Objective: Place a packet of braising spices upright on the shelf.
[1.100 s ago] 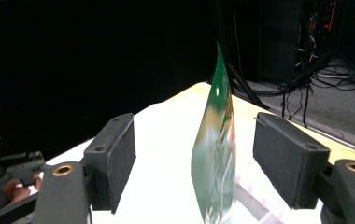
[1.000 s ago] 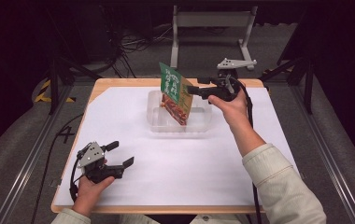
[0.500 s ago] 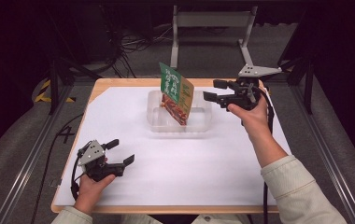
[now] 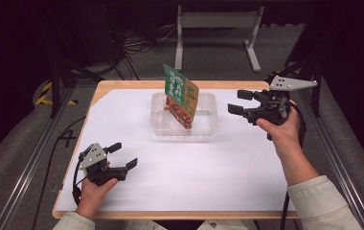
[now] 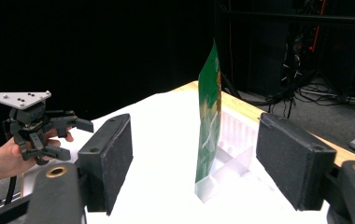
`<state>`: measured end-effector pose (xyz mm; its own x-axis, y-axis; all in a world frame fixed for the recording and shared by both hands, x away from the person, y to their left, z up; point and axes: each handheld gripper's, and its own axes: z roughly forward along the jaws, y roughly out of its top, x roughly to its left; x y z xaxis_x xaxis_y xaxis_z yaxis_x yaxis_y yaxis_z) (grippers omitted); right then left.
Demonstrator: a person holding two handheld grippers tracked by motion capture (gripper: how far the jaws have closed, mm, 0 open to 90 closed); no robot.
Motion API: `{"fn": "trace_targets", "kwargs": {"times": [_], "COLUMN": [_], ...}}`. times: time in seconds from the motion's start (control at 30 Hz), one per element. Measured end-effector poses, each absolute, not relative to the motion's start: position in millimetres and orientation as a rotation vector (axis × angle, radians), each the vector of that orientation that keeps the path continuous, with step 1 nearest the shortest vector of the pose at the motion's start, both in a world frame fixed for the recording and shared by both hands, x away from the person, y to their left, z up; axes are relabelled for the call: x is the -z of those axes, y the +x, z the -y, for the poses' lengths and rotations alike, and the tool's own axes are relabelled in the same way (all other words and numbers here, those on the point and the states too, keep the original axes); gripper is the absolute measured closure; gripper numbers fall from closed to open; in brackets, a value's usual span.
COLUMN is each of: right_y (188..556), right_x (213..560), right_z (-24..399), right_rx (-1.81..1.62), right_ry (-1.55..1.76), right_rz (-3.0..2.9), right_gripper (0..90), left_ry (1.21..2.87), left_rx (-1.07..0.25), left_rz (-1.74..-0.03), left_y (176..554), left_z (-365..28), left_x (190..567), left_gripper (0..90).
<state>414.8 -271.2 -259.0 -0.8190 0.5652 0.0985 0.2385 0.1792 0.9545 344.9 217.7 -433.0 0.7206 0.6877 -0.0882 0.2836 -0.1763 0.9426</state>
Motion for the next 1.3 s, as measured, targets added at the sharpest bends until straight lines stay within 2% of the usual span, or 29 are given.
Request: {"fn": "trace_targets", "kwargs": {"times": [0.4,0.7,1.3], "right_y": [398,383,362], "right_x": [270,281,338], "right_z": [302,309,310], "right_rx": [-1.691,-1.635,-1.591], "right_ry": [0.784,0.714,0.713], "right_rz": [-2.135,-2.124,-2.145], "right_gripper": [21.8,17.4,17.0], "left_ry": [1.753,1.743,1.743], "left_rx": [-0.427,-0.433,-0.45], "left_rz": [-0.775,-0.777,-0.761], "left_y": [344,341,329], "left_z": [-220,-224,-231], "left_x": [432,430,429], "left_gripper": [12.2,10.8,11.3]}}
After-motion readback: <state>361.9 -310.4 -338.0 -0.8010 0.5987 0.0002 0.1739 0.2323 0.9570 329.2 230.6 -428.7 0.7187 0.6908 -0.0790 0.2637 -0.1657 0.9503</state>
